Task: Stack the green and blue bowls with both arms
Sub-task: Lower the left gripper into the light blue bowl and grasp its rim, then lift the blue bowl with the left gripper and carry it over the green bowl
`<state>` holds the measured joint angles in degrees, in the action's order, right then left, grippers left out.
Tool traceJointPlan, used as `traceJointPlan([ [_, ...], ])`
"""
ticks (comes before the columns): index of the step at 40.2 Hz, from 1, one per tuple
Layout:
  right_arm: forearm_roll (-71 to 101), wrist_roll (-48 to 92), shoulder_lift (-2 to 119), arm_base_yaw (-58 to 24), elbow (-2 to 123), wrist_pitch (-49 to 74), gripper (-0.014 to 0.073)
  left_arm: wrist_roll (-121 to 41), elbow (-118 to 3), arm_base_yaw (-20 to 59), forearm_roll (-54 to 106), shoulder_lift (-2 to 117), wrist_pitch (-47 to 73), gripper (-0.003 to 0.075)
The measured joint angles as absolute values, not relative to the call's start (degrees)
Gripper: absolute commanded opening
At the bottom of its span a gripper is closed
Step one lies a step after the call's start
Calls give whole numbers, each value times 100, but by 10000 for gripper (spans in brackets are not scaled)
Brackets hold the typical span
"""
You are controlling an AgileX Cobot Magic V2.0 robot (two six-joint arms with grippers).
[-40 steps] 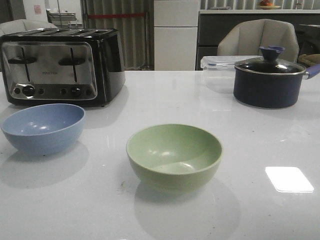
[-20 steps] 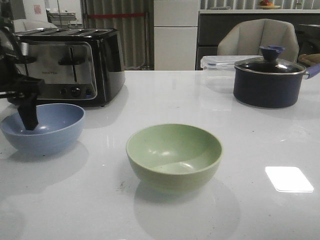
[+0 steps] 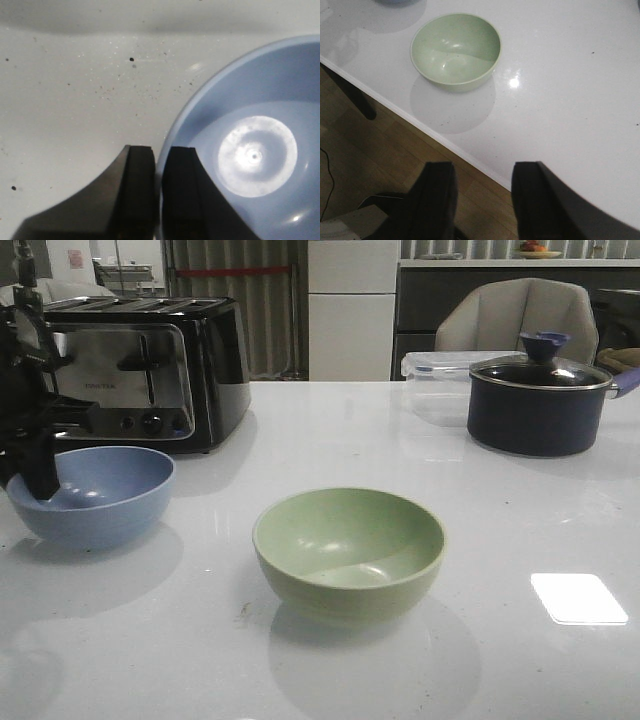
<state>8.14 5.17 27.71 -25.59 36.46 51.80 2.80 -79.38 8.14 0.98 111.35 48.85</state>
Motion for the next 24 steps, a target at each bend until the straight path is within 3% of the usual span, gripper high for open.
traceJointPlan([
  [9,814,517,2771,-2559,3646,5180,391,0,-7938,814,159,10716,5094,98],
  [24,814,517,2771,-2559,3646,5180,391,-1732,-7938,1025,1678,9200,5575,98],
])
